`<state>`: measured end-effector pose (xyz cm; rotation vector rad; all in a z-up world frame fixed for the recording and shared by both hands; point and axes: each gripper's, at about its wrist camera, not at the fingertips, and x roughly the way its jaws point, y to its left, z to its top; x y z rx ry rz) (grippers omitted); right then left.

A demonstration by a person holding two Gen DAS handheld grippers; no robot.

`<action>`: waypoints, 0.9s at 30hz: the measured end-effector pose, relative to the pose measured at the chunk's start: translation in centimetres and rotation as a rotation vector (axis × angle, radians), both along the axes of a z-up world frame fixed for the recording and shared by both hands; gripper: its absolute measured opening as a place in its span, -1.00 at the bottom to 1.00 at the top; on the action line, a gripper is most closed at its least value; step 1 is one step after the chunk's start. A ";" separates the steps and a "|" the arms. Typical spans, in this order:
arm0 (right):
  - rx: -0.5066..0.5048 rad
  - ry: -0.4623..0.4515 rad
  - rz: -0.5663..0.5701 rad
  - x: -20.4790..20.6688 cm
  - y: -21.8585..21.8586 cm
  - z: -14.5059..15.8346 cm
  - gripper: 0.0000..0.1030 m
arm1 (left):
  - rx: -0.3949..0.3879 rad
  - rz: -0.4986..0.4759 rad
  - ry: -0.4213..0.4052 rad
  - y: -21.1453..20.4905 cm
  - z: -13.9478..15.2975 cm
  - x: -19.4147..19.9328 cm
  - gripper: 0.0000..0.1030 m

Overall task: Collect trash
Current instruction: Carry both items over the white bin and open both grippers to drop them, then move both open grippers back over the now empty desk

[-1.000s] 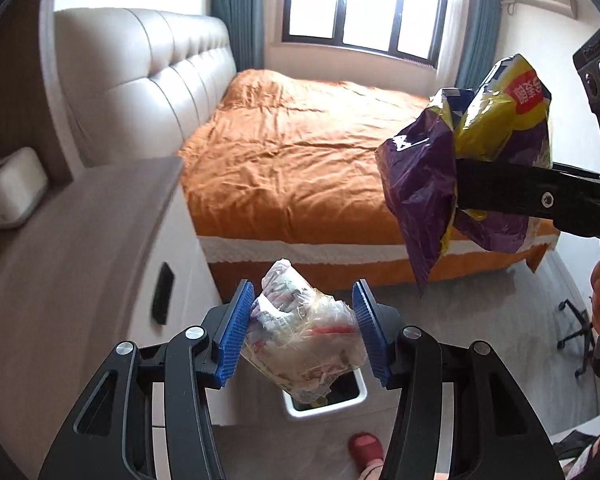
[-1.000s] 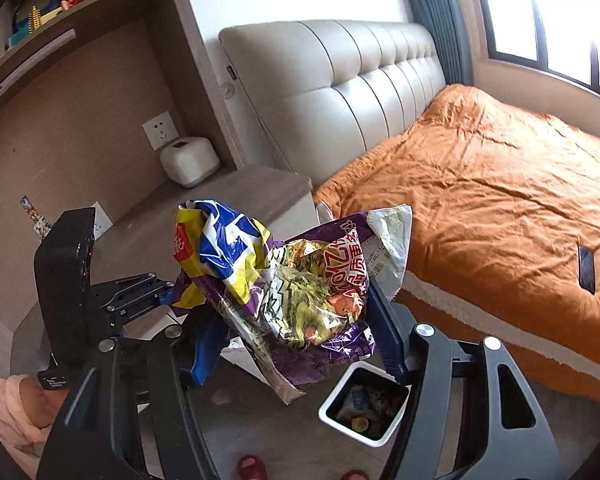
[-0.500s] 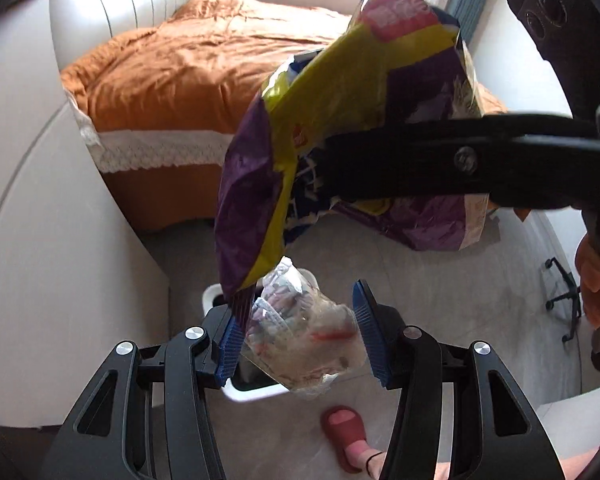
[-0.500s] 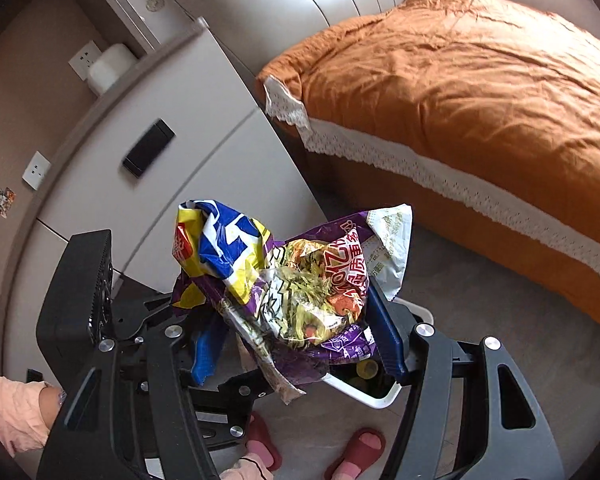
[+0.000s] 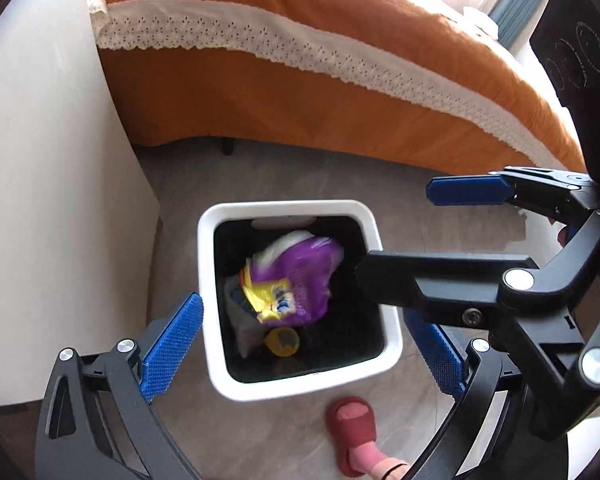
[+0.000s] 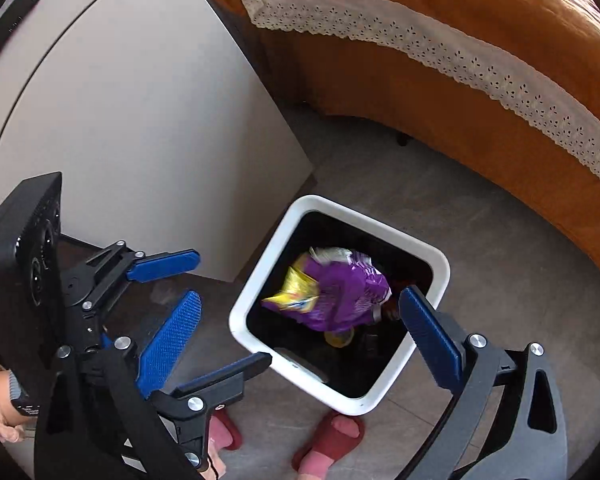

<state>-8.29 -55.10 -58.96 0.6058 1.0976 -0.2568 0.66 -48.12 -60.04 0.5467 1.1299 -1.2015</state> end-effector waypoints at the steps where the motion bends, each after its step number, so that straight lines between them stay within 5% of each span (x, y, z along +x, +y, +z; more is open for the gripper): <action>1: 0.001 -0.001 0.000 0.0 0.1 0.2 0.93 | -0.001 -0.002 -0.002 0.1 0.3 0.1 0.91; 11: -0.037 -0.057 -0.011 -1.0 1.4 7.1 0.93 | -0.061 0.024 -0.021 1.5 7.1 0.4 0.91; 27: -0.152 -0.231 -0.037 -1.8 6.0 29.2 0.93 | -0.216 0.135 -0.099 7.0 28.0 -1.0 0.91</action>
